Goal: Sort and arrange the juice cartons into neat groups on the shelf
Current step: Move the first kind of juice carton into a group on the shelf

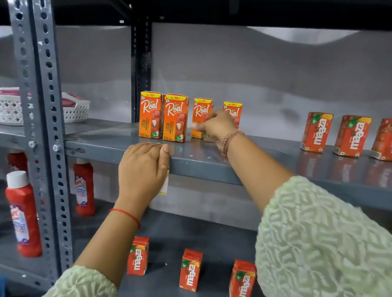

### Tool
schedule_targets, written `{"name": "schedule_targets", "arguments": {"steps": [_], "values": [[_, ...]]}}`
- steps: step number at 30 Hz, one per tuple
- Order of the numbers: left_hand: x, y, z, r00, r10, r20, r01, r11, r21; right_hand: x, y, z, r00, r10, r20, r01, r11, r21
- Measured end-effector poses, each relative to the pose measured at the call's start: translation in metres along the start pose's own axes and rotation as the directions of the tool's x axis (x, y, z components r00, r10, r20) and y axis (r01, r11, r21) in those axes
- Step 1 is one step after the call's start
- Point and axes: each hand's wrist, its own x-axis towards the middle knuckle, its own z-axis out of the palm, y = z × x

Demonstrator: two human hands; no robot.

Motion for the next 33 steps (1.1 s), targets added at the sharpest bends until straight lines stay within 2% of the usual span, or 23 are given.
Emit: {"name": "schedule_targets", "arguments": {"steps": [2,5,9,11,13,18,20,23,24,27,29,33], "values": [[0.000,0.015,0.000,0.999,-0.024,-0.029,0.024,1.000,-0.019,-0.020,0.011,-0.031,0.976,-0.156,-0.154,0.158,0.987,-0.001],[-0.001,0.066,0.013,0.997,0.067,-0.032,-0.069,0.996,-0.064,-0.058,0.034,-0.084,0.868,-0.376,-0.325,0.385,0.922,-0.037],[0.000,0.166,0.034,0.992,0.128,0.009,-0.126,0.984,-0.125,-0.088,0.073,-0.163,0.668,-0.515,-0.537,0.498,0.846,-0.192],[-0.001,0.217,0.042,0.989,0.147,0.004,-0.144,0.977,-0.155,-0.100,0.092,-0.209,0.552,-0.566,-0.613,0.503,0.812,-0.297],[-0.003,0.267,0.048,0.984,0.176,-0.015,-0.176,0.965,-0.194,-0.109,0.113,-0.257,0.467,-0.613,-0.637,0.466,0.783,-0.411],[-0.003,0.377,0.058,0.965,0.259,-0.031,-0.257,0.929,-0.266,-0.125,0.152,-0.366,0.351,-0.676,-0.648,0.265,0.736,-0.623],[-0.001,0.413,0.062,0.959,0.282,-0.028,-0.278,0.918,-0.283,-0.128,0.162,-0.407,0.322,-0.659,-0.679,0.182,0.747,-0.639],[-0.003,0.445,0.068,0.968,0.251,-0.004,-0.244,0.935,-0.256,-0.133,0.175,-0.468,0.341,-0.508,-0.791,0.000,0.841,-0.541],[-0.004,0.447,0.070,0.974,0.228,-0.008,-0.223,0.946,-0.235,-0.135,0.178,-0.482,0.388,-0.428,-0.816,-0.072,0.869,-0.490],[-0.007,0.448,0.075,0.982,0.183,-0.039,-0.187,0.966,-0.176,-0.139,0.177,-0.509,0.633,-0.044,-0.773,-0.310,0.900,-0.306],[-0.008,0.448,0.075,0.983,0.178,-0.047,-0.183,0.967,-0.178,-0.137,0.175,-0.519,0.718,0.137,-0.683,-0.349,0.919,-0.182],[-0.009,0.448,0.075,0.982,0.177,-0.064,-0.187,0.960,-0.208,-0.130,0.167,-0.533,0.806,0.319,-0.499,-0.320,0.943,0.087]]}}
